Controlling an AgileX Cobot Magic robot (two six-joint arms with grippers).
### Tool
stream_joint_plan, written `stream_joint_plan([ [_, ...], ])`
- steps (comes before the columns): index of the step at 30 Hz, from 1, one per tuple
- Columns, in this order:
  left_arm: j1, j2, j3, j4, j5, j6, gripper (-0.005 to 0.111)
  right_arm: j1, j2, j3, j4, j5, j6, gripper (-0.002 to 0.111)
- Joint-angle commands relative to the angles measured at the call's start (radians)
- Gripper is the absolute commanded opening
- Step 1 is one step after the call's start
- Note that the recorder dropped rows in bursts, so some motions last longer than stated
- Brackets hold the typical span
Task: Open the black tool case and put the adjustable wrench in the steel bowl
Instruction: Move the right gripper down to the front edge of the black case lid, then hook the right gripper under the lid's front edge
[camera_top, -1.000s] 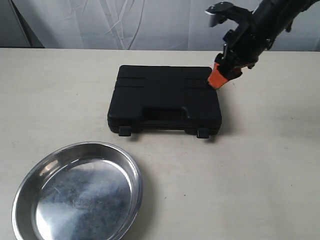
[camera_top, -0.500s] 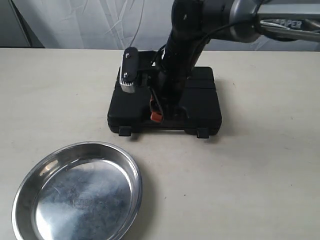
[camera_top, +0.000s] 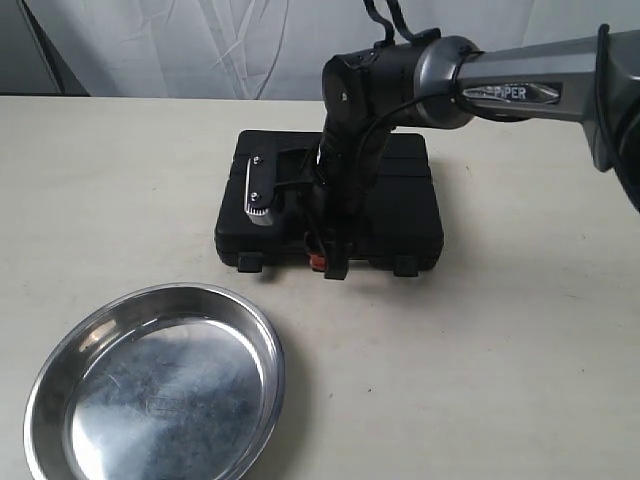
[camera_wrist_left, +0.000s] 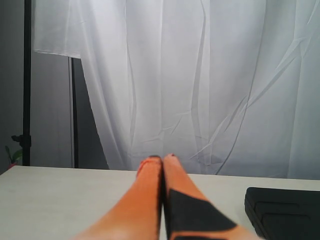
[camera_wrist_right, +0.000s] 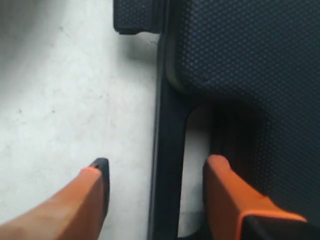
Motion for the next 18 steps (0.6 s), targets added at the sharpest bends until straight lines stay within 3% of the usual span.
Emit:
stream_joint_plan([
  [1,-0.003,0.005,-0.004,0.004,-0.005,-0.001,0.000,-0.002,0.019,-0.005,-0.008,-0.041,0.003,0.054],
  [7,-0.003,0.005,-0.004,0.004,-0.005,-0.001,0.000,-0.002,0.026,-0.005,-0.010,-0.066,0.003,0.049],
  [10,-0.003,0.005,-0.004,0.004,-0.005,-0.001,0.000,-0.002,0.026,-0.005,-0.014,-0.068,0.003,0.033],
  [13,-0.003,0.005,-0.004,0.004,-0.005,-0.001,0.000,-0.002,0.026,-0.005,-0.014,-0.061,0.003,0.002],
  [18,-0.003,0.005,-0.004,0.004,-0.005,-0.001,0.000,-0.002,0.015,-0.005,-0.023,-0.027,0.010,-0.001],
])
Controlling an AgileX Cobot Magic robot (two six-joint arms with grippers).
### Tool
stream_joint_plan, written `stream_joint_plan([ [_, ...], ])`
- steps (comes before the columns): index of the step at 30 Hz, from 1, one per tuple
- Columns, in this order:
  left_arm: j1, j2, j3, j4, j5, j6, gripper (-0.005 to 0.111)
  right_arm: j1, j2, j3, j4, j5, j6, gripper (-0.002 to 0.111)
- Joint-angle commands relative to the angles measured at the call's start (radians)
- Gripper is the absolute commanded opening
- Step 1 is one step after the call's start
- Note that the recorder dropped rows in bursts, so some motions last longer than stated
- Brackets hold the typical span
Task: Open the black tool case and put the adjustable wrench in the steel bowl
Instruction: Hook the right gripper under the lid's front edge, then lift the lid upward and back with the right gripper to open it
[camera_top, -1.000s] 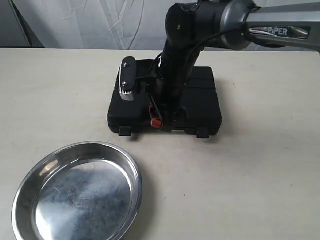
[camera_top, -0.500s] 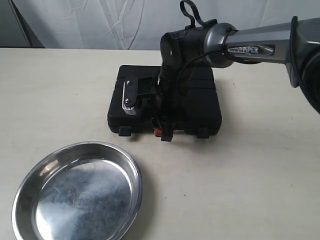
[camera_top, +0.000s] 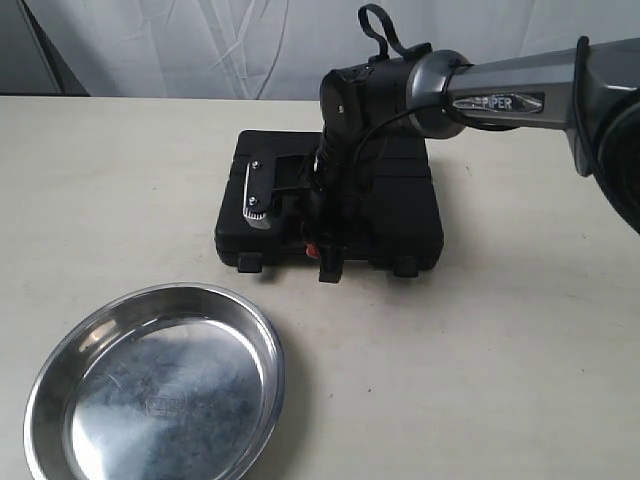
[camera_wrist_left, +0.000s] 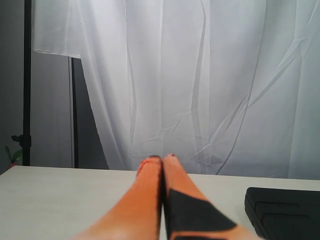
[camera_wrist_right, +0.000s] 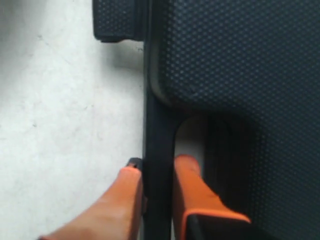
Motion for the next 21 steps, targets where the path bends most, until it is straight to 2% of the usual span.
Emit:
stream_joint_plan([
  [1,-0.003,0.005,-0.004,0.004,-0.005,-0.001,0.000,-0.002,-0.019,-0.005,-0.017,0.026,0.005,-0.001],
  [21,-0.003,0.005,-0.004,0.004,-0.005,-0.001,0.000,-0.002,-0.229,-0.005,-0.017,-0.078,0.018,-0.001],
])
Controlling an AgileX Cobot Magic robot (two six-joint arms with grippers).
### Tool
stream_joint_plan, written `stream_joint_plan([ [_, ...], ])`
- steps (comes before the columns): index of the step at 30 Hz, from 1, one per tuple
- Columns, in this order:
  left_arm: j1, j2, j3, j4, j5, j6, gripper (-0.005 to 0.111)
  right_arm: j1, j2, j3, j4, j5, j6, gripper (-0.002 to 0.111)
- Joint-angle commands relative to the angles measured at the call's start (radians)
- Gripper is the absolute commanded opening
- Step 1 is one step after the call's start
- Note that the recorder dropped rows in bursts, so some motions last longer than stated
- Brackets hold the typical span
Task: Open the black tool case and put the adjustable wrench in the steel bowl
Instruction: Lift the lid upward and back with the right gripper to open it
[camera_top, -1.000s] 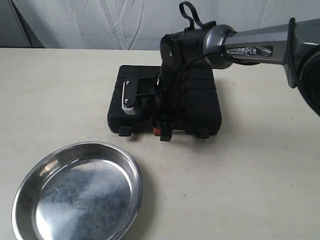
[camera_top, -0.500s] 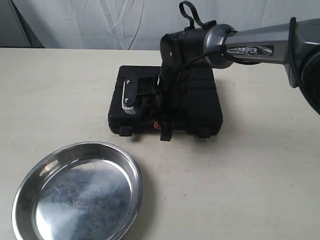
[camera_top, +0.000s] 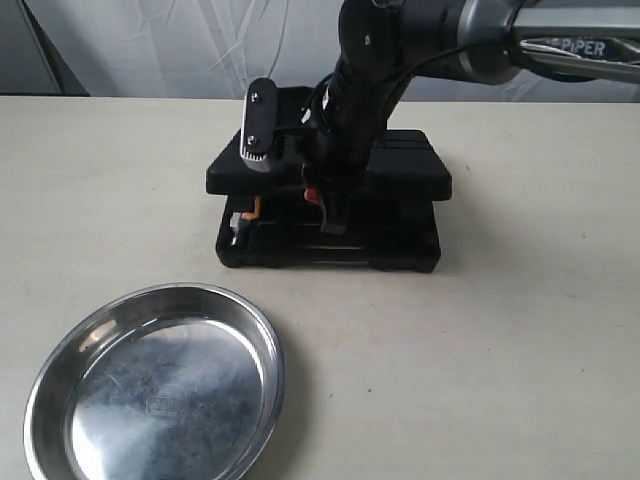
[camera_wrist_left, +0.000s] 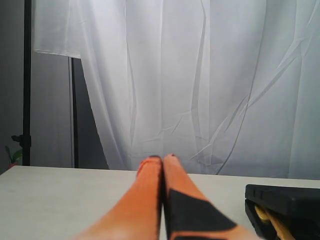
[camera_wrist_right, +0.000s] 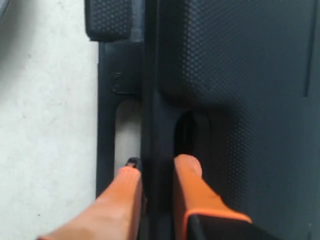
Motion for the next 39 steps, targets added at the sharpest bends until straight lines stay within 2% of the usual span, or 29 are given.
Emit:
stream_joint_plan([
  [1,-0.003,0.005,-0.004,0.004,-0.005,-0.001,0.000,-0.002,-0.066,-0.005,0.009,-0.093,0.001,-0.001],
  [12,-0.003,0.005,-0.004,0.004,-0.005,-0.001,0.000,-0.002,-0.094,-0.005,-0.050,-0.312,0.004,-0.001],
  [30,-0.003,0.005,-0.004,0.004,-0.005,-0.001,0.000,-0.002,-0.183,-0.005,-0.055,-0.215,0.028,-0.001],
  [39,-0.003,0.005,-0.004,0.004,-0.005,-0.001,0.000,-0.004,-0.176,-0.005,-0.205,-0.362,0.026,-0.001],
])
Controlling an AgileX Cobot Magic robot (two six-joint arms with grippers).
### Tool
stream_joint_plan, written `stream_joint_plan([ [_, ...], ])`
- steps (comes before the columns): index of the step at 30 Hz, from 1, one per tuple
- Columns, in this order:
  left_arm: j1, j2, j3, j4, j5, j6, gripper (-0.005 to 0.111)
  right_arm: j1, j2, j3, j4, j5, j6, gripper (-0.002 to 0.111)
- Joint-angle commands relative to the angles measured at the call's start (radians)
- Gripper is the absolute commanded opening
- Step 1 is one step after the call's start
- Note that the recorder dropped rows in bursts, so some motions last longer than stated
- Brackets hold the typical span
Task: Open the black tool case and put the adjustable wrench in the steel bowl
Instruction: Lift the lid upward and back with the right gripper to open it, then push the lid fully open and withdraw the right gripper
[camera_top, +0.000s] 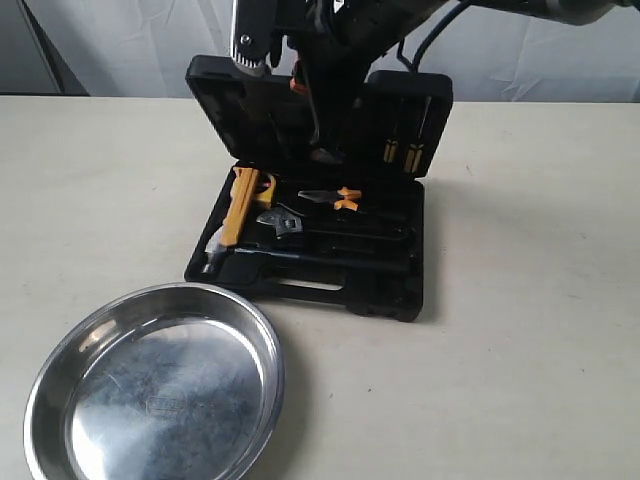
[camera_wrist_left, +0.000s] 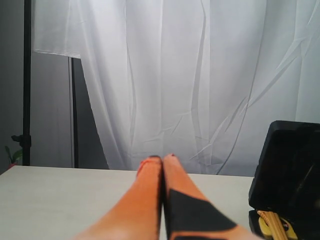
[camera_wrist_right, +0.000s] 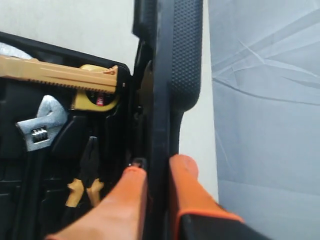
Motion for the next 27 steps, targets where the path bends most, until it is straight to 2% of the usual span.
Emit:
stream_joint_plan([
  [1,-0.003,0.005,-0.004,0.004,-0.005,-0.001,0.000,-0.004,-0.015,-0.005,-0.086,-0.150,-0.005,-0.001],
  [6,-0.003,0.005,-0.004,0.004,-0.005,-0.001,0.000,-0.004,-0.007,-0.005,-0.088,-0.246,-0.003,-0.001],
  [10,-0.003,0.005,-0.004,0.004,-0.005,-0.001,0.000,-0.019,0.043,-0.005,-0.162,-0.290,-0.003,-0.001],
  [22,-0.003,0.005,-0.004,0.004,-0.005,-0.001,0.000,-0.053,0.169,-0.005,-0.150,-0.381,-0.003,-0.001],
  [24,-0.003,0.005,-0.004,0.004,-0.005,-0.001,0.000,-0.053,0.176,-0.005,-0.127,-0.414,0.004,0.006],
  [27,-0.003,0.005,-0.004,0.004,-0.005,-0.001,0.000,-0.053,0.177,-0.005,-0.124,-0.430,0.054,0.035],
])
